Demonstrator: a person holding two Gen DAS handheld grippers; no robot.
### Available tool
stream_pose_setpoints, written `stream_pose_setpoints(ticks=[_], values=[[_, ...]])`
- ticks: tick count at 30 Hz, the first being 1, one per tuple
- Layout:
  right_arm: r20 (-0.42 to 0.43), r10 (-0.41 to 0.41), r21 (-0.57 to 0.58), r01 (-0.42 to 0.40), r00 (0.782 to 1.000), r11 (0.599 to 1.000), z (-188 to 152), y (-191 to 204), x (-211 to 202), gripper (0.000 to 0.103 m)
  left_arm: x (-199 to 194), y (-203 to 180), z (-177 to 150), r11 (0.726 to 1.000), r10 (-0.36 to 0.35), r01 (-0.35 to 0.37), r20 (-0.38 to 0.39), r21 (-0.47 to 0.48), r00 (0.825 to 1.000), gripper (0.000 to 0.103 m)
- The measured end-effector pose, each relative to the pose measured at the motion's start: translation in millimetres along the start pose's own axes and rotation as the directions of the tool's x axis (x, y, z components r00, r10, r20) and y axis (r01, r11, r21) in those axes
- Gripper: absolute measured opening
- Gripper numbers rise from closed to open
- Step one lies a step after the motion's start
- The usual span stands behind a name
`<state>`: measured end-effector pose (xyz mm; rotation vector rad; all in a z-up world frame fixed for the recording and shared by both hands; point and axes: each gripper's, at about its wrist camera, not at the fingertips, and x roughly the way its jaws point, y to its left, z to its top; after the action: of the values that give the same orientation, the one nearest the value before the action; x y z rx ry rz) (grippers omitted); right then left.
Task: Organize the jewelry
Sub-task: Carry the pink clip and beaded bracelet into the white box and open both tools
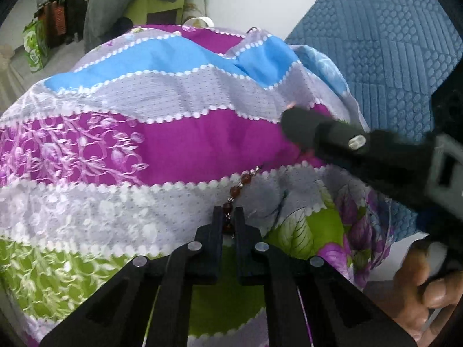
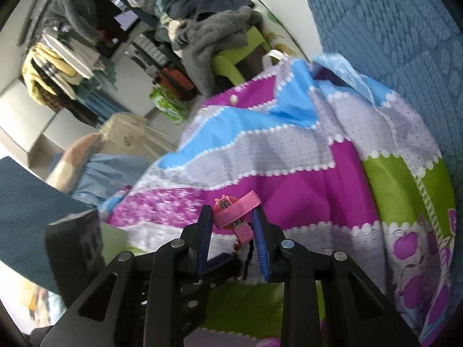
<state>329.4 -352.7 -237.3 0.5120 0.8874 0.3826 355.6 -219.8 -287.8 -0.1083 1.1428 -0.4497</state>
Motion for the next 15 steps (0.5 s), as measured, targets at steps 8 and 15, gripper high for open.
stream_pose_setpoints(ticks=[8,15], values=[[-0.004,-0.05,-0.065,0.049,0.999,0.997,-5.9,21.4,-3.3,0.025,-42.3,20.2,-16.8,0.999,-0.007,0.009,0.046,-0.035,0.999,0.004],[-0.006,-0.15,-0.135,0.148,0.989,0.98,-16.0,45.1,-12.7,0.025,-90.5,27.4,-5.3,1.0,0.004,-0.001,0.1,-0.03,0.995,0.004]])
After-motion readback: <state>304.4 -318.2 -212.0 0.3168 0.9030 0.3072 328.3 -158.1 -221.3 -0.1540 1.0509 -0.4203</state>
